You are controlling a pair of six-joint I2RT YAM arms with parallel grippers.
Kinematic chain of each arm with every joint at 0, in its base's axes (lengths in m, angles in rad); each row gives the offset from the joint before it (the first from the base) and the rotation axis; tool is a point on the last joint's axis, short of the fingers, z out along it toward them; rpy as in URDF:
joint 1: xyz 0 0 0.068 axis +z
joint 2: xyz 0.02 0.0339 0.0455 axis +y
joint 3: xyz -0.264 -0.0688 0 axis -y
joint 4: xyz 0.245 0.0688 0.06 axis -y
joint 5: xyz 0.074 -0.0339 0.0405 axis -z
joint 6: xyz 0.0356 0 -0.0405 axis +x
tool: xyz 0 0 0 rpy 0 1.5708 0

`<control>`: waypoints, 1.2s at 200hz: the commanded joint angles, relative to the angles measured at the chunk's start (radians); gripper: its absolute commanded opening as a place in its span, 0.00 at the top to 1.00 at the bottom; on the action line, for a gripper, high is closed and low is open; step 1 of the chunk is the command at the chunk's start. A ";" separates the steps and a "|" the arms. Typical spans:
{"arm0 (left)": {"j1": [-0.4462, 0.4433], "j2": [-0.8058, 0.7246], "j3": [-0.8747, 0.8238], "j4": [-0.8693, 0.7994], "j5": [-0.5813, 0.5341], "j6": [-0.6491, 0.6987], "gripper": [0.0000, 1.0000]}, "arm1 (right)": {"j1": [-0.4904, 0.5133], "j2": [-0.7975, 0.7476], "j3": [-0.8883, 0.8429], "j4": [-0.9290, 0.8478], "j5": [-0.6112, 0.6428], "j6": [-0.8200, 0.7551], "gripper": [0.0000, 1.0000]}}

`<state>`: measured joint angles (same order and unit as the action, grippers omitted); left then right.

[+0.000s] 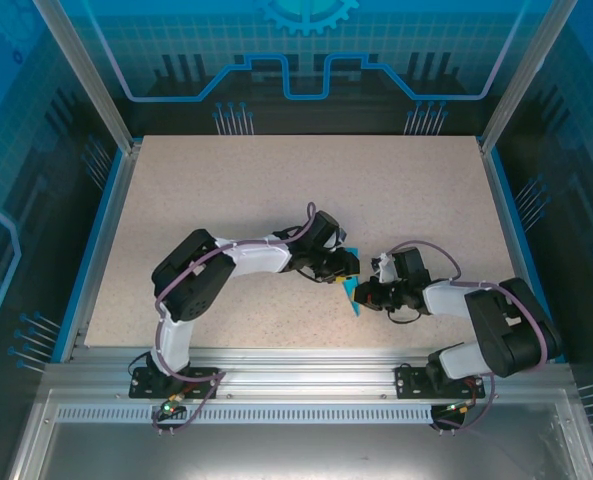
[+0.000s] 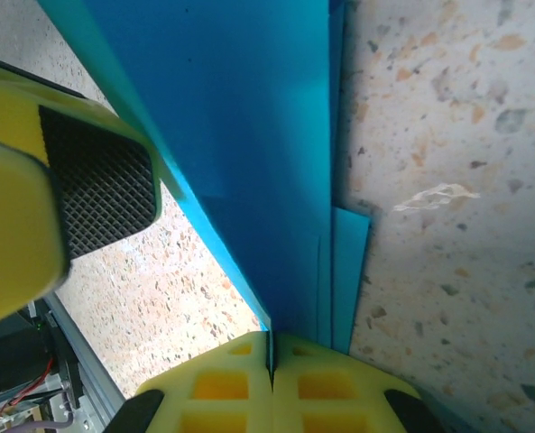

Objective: Fold a paper plane with a square sheet of paper (pick it up from the middle)
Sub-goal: Fold the wing for the fifth time at the center of the table.

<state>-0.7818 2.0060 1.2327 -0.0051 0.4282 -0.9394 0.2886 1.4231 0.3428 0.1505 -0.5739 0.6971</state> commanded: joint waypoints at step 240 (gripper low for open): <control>0.000 0.106 0.078 -0.128 -0.051 0.075 0.70 | 0.026 -0.043 0.079 -0.378 0.128 -0.039 0.86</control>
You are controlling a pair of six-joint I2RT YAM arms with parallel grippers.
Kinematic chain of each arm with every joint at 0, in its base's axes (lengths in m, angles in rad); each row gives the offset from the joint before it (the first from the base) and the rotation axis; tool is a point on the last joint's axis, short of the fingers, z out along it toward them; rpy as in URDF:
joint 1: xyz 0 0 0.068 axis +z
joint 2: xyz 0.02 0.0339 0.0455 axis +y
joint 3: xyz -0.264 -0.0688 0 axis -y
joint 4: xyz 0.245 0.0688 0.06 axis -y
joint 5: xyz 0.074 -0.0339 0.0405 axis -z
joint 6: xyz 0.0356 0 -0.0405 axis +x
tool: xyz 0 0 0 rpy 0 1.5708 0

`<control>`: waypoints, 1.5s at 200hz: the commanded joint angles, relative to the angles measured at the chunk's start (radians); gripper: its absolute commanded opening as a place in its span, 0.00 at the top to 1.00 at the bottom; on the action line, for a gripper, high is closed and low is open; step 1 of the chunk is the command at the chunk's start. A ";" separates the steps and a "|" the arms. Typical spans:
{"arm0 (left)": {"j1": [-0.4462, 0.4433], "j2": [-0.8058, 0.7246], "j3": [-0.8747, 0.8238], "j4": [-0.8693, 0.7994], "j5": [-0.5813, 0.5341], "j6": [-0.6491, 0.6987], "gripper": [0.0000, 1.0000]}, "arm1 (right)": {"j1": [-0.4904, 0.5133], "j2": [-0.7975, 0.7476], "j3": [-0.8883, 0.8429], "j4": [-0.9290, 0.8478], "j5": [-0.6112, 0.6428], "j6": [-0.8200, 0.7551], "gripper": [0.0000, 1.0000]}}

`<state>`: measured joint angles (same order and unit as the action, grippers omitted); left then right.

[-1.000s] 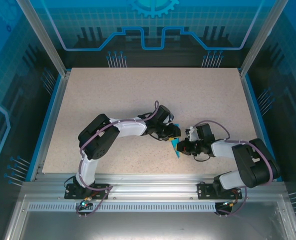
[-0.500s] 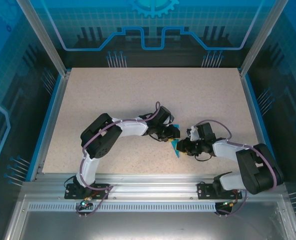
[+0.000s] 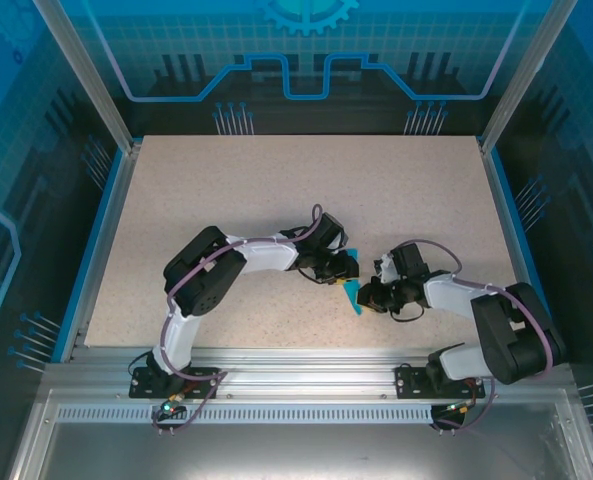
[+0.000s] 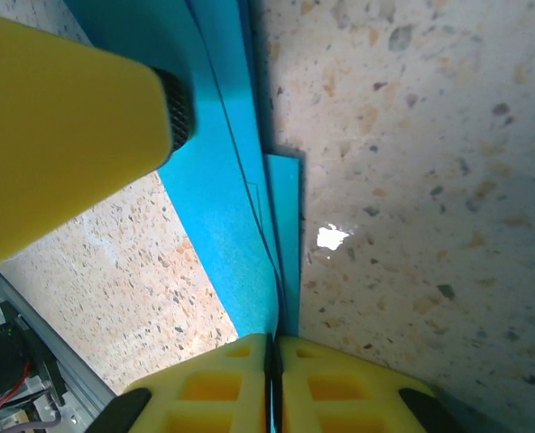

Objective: Fold a paper plane with a square sheet of paper (pick it up from the middle)
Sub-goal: Fold the wing for the fifth time at the center of the table.

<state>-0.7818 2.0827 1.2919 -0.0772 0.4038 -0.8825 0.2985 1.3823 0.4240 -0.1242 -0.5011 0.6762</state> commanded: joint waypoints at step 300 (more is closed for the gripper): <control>0.004 0.011 0.009 -0.060 -0.013 0.030 0.71 | -0.038 -0.054 -0.031 -0.045 -0.164 0.019 0.96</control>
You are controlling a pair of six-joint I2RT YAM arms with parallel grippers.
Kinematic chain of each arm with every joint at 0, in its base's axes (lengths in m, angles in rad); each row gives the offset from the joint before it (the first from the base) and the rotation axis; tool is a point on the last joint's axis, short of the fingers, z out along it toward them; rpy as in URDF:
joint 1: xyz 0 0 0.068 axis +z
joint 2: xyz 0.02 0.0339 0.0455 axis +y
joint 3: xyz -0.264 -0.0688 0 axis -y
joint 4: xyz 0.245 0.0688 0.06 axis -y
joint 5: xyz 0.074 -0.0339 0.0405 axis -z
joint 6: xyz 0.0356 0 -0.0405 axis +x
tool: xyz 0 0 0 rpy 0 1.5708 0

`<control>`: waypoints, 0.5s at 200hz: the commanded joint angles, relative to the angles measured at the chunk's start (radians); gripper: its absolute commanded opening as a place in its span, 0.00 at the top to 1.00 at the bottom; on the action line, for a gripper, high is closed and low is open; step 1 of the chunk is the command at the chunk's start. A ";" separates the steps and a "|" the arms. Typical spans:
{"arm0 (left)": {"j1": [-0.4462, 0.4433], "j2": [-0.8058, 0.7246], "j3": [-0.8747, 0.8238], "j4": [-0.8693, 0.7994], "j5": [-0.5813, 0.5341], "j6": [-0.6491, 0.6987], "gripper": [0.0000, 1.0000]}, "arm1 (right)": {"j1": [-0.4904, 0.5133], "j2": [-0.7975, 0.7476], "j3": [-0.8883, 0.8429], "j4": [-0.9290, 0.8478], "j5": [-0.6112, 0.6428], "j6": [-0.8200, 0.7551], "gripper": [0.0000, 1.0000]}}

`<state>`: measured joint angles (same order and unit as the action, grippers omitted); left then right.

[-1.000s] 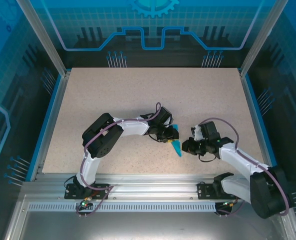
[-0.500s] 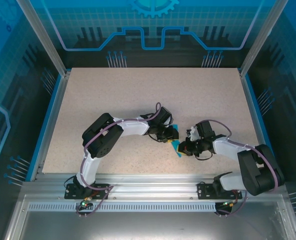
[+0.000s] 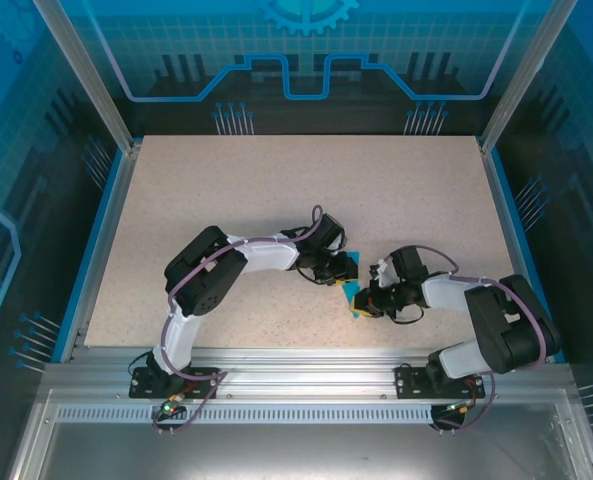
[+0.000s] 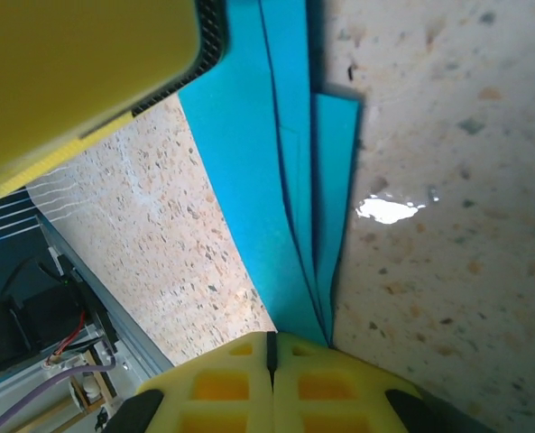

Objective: Fold a paper plane with a square sheet of paper (pick it up from the middle)
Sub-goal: Fold the wing for the fifth time at the center of the table.

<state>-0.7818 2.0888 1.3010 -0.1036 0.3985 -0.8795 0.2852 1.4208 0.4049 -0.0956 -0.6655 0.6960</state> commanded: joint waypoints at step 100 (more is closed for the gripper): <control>0.004 -0.008 -0.003 -0.018 -0.001 0.022 0.70 | -0.043 -0.093 0.032 0.008 -0.019 0.052 0.96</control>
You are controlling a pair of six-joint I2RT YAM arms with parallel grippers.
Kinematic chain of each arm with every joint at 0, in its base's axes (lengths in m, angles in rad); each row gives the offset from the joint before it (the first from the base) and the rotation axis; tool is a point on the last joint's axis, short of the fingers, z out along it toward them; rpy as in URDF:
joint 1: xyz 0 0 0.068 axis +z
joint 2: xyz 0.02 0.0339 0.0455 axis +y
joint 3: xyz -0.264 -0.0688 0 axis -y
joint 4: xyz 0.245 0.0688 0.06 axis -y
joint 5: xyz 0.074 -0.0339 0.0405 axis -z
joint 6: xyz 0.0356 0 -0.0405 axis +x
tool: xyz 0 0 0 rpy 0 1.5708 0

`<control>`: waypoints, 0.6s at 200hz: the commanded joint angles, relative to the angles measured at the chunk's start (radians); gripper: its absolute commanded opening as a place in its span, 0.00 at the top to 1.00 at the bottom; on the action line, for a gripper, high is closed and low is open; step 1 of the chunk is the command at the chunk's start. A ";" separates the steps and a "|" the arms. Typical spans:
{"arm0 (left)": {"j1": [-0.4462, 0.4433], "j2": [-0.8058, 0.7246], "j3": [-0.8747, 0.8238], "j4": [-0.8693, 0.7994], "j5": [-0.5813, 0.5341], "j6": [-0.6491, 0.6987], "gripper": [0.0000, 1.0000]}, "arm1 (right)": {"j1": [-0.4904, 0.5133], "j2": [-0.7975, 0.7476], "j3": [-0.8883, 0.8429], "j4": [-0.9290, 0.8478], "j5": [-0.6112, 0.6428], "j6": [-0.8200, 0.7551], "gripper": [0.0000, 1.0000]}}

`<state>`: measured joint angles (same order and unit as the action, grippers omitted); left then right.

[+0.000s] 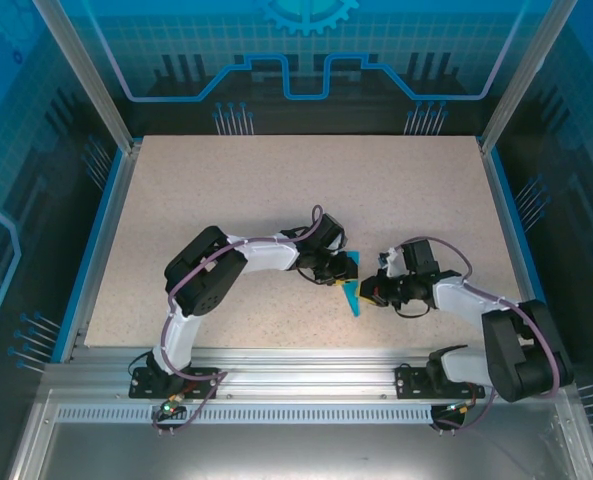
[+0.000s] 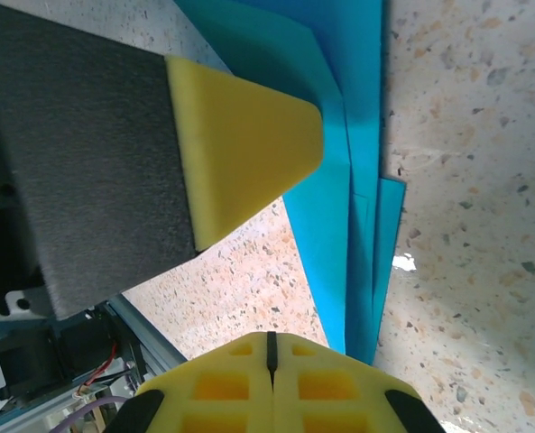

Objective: Fold a paper plane with a square sheet of paper (pick it up from the middle)
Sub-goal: Fold the wing for the fifth time at the center of the table.

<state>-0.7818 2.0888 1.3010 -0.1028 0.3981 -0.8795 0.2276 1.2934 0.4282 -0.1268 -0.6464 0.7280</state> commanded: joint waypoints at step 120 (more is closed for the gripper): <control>0.069 -0.079 -0.057 0.101 0.050 0.033 0.54 | 0.056 0.272 0.002 -0.016 0.103 -0.059 1.00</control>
<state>-0.7647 2.0735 1.2781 -0.0593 0.4156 -0.8825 0.2588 1.5116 0.4469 -0.0563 -0.6765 0.7055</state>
